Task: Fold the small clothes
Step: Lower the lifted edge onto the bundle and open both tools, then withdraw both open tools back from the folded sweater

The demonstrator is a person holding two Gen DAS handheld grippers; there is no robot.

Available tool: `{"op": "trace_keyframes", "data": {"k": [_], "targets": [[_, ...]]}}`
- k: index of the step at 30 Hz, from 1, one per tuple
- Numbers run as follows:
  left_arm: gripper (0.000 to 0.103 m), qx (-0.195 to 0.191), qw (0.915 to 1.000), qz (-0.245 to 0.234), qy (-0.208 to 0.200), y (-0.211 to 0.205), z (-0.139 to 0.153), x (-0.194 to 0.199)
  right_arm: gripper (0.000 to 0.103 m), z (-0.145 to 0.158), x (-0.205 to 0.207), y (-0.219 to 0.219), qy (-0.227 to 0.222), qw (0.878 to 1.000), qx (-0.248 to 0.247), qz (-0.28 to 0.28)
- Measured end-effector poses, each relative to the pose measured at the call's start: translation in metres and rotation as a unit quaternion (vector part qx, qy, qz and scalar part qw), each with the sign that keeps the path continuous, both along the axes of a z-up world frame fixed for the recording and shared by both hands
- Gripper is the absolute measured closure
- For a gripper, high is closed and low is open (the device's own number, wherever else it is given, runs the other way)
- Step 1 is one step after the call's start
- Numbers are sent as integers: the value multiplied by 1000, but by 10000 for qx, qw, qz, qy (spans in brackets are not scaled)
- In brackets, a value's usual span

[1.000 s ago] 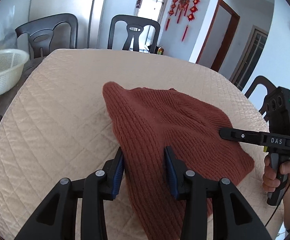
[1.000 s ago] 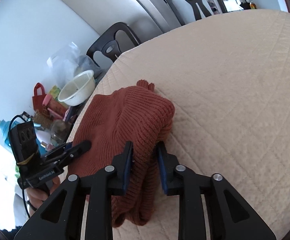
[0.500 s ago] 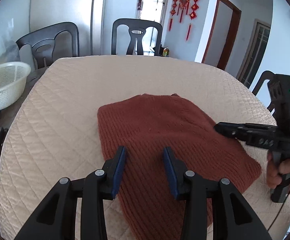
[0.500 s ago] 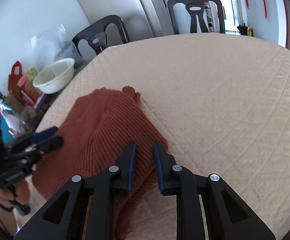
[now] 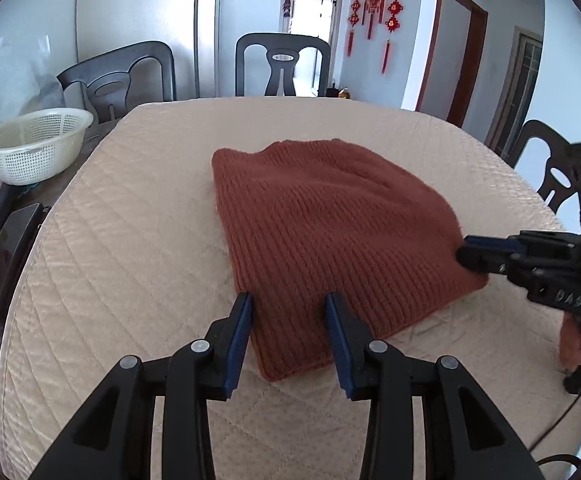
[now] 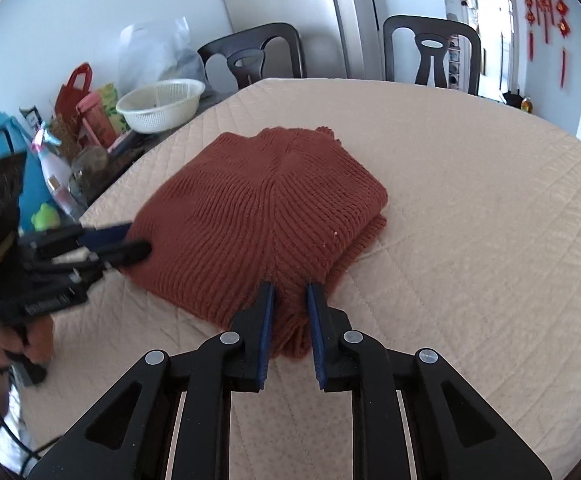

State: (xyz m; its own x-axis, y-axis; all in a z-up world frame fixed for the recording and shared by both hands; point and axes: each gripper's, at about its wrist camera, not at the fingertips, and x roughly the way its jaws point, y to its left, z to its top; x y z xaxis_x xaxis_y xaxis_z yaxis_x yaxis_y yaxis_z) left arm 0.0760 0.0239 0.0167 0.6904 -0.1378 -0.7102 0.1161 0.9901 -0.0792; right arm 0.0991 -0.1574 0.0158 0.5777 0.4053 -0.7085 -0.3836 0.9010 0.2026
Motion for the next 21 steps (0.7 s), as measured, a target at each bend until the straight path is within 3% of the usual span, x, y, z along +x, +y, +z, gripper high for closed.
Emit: {"op": "trace_keyframes", "data": {"k": [21], "targets": [[62,56,9997,250,62,-2,9,-26,85,8,-32,1,-105,9998,-151,98]]}}
